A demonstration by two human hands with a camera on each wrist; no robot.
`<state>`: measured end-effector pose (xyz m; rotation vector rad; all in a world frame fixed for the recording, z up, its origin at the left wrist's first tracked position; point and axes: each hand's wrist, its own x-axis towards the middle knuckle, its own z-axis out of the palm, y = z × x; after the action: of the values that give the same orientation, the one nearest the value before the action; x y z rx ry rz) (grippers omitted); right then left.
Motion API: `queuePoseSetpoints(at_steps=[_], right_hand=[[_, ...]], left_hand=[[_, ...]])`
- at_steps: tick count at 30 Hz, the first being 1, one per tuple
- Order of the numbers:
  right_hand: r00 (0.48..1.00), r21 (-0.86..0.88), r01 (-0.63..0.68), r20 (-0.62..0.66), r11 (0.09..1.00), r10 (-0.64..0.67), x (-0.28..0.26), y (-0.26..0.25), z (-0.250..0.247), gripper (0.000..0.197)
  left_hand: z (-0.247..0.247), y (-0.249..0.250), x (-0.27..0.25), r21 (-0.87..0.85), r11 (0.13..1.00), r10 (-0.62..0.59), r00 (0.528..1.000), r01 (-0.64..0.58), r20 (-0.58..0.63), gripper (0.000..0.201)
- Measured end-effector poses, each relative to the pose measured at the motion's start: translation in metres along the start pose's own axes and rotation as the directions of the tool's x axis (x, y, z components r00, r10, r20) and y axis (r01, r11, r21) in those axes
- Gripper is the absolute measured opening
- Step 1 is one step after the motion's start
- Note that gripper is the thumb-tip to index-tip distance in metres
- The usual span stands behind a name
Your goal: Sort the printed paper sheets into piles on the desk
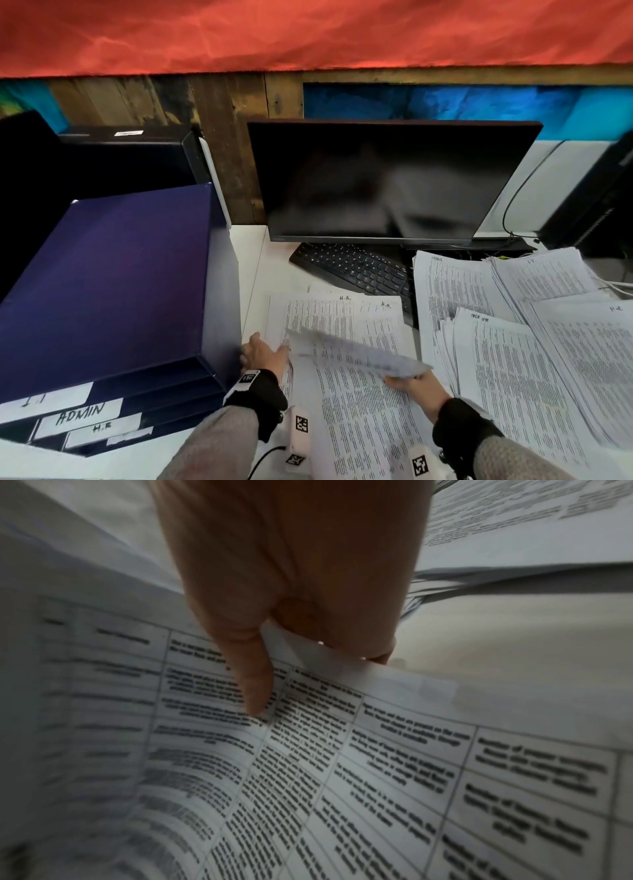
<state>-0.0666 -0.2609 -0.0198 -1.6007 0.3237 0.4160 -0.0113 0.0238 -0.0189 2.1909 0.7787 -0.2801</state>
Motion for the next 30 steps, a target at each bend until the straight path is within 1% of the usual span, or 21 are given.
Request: queuePoseSetpoints(at_steps=[1,3,5,7,8,9,10,11,12,14,16,17,18,19,20,22,24,25,26,28,30], right_hand=[[1.0,-0.012,0.021,0.019,1.0,-0.021,-0.003,-0.001,-0.002,0.005],[0.999,0.019,0.036,0.041,0.999,-0.037,-0.006,-0.001,-0.005,0.013],[0.999,0.05,0.024,0.042,0.998,-0.026,-0.009,-0.003,-0.005,0.012],[0.999,0.064,0.026,0.029,0.998,-0.028,-0.011,-0.004,-0.005,0.012],[0.999,0.063,0.033,0.009,0.997,-0.034,-0.01,-0.003,-0.006,0.012],[0.999,0.068,0.045,-0.017,0.997,-0.044,-0.009,-0.003,-0.006,0.009],[0.998,0.078,0.053,-0.044,0.996,-0.05,-0.008,-0.003,-0.007,0.005],[0.997,0.083,0.047,-0.07,0.995,-0.041,-0.006,-0.004,-0.008,0.009],[0.996,0.082,0.026,-0.087,0.996,-0.019,-0.003,-0.004,-0.01,0.014],[0.995,0.076,-0.022,-0.092,0.997,0.029,-0.001,-0.007,-0.013,0.018],[0.994,0.057,-0.051,-0.091,0.997,0.056,-0.001,-0.009,-0.016,0.019],[0.994,0.048,-0.055,-0.089,0.997,0.059,-0.001,-0.01,-0.016,0.019],[0.994,0.045,-0.058,-0.086,0.997,0.062,-0.002,-0.01,-0.016,0.019],[0.994,0.036,-0.059,-0.088,0.998,0.062,-0.002,-0.011,-0.015,0.019],[0.994,0.032,-0.059,-0.092,0.998,0.061,-0.002,-0.011,-0.014,0.02],[0.993,0.019,-0.058,-0.102,0.998,0.06,-0.003,-0.011,-0.013,0.021],[0.991,0.018,-0.065,-0.115,0.998,0.067,-0.003,-0.01,-0.014,0.022],[0.99,0.022,-0.071,-0.121,0.997,0.073,-0.002,-0.008,-0.016,0.023],[0.988,0.032,-0.08,-0.129,0.996,0.083,-0.001,-0.006,-0.016,0.023],[0.985,0.043,-0.096,-0.143,0.995,0.101,-0.001,-0.004,-0.015,0.023],[0.984,0.04,-0.103,-0.142,0.994,0.107,0.0,-0.004,-0.013,0.034]], left_hand=[[0.003,-0.003,0.005,0.016,1.0,-0.009,1.0,0.009,0.01,0.071],[0.007,-0.008,0.014,-0.026,1.0,0.01,1.0,-0.009,0.007,0.069],[0.01,-0.011,0.014,-0.117,0.989,0.093,0.996,-0.094,-0.017,0.047],[0.008,-0.009,0.005,-0.173,0.966,0.189,0.982,-0.191,-0.032,0.012],[0.008,-0.008,0.003,-0.183,0.956,0.229,0.973,-0.229,-0.023,0.011],[0.009,-0.009,0.001,-0.205,0.944,0.266,0.964,-0.257,0.02,0.02],[0.009,-0.011,-0.003,-0.239,0.933,0.3,0.948,-0.269,0.104,0.029],[0.009,-0.012,-0.006,-0.252,0.926,0.332,0.924,-0.281,0.19,0.036],[0.008,-0.012,-0.01,-0.223,0.928,0.354,0.894,-0.299,0.274,0.036],[0.007,-0.012,-0.019,-0.107,0.911,0.407,0.832,-0.397,0.377,0.023],[0.008,-0.012,-0.024,0.059,0.865,0.425,0.788,-0.499,0.445,0.013],[0.007,-0.012,-0.027,0.13,0.838,0.42,0.779,-0.53,0.466,0.01],[0.01,-0.014,-0.025,0.139,0.828,0.423,0.768,-0.543,0.481,0.011],[0.012,-0.016,-0.023,0.105,0.819,0.452,0.747,-0.563,0.487,0.014],[0.015,-0.017,-0.022,0.051,0.83,0.467,0.743,-0.555,0.48,0.019],[0.019,-0.017,-0.016,-0.029,0.864,0.458,0.762,-0.502,0.458,0.025],[0.019,-0.01,-0.017,-0.162,0.917,0.396,0.789,-0.364,0.47,0.017],[0.015,-0.004,-0.02,-0.265,0.931,0.353,0.803,-0.251,0.48,0.015],[0.012,0.002,-0.022,-0.347,0.932,0.277,0.82,-0.103,0.501,0.018],[0.009,0.01,-0.025,-0.445,0.878,0.127,0.807,0.18,0.577,0.037],[0.011,0.014,-0.023,-0.474,0.834,0.069,0.799,0.282,0.598,0.046]])
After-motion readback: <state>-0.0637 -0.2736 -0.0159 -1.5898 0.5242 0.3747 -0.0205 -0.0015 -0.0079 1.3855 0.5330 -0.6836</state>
